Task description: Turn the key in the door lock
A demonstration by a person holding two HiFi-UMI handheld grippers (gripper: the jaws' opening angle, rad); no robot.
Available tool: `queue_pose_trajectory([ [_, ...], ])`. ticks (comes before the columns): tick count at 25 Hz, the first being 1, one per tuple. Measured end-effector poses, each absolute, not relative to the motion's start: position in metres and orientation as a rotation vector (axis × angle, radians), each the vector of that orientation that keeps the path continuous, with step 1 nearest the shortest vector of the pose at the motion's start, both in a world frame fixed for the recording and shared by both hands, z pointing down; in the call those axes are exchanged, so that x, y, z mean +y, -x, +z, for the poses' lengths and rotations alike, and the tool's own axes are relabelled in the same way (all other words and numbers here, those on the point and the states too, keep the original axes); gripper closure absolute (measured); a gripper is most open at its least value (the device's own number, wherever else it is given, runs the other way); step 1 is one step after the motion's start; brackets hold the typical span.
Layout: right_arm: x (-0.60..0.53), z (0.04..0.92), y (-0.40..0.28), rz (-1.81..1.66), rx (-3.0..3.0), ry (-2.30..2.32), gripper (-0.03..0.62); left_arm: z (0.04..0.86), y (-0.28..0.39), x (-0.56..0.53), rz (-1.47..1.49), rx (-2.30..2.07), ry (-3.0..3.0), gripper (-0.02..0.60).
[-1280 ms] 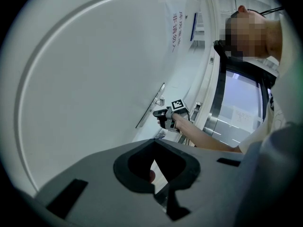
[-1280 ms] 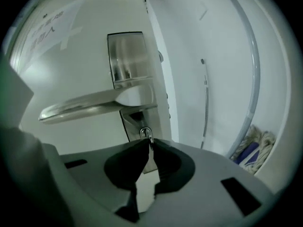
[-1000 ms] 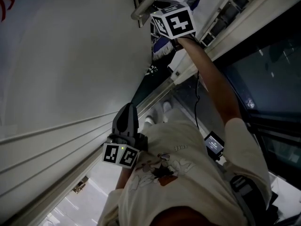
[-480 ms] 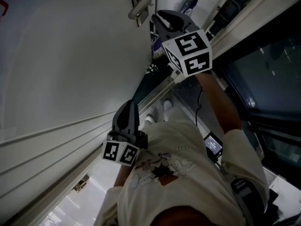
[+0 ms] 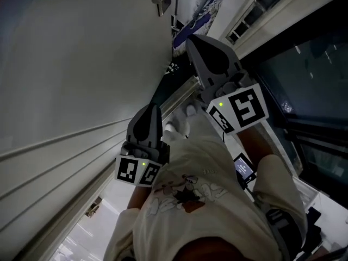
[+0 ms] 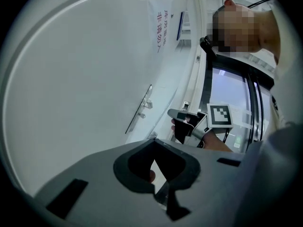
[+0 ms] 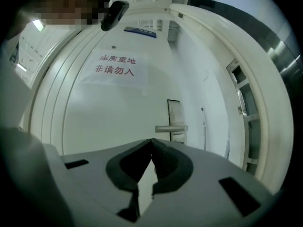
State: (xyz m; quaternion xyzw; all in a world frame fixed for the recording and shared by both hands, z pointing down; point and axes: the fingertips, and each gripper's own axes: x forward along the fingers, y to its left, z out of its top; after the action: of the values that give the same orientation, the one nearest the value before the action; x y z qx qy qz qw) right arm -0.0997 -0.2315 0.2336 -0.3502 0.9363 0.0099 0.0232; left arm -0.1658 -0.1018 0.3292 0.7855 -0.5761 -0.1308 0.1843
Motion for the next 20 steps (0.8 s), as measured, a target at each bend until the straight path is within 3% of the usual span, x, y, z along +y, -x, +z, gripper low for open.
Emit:
queue_pose_trajectory([
  [20, -0.165, 0.318, 0.069, -0.28, 2.977, 1.077, 0.588, 0.335, 0.119, -0.114, -0.296, -1.579, -2.246, 0.58],
])
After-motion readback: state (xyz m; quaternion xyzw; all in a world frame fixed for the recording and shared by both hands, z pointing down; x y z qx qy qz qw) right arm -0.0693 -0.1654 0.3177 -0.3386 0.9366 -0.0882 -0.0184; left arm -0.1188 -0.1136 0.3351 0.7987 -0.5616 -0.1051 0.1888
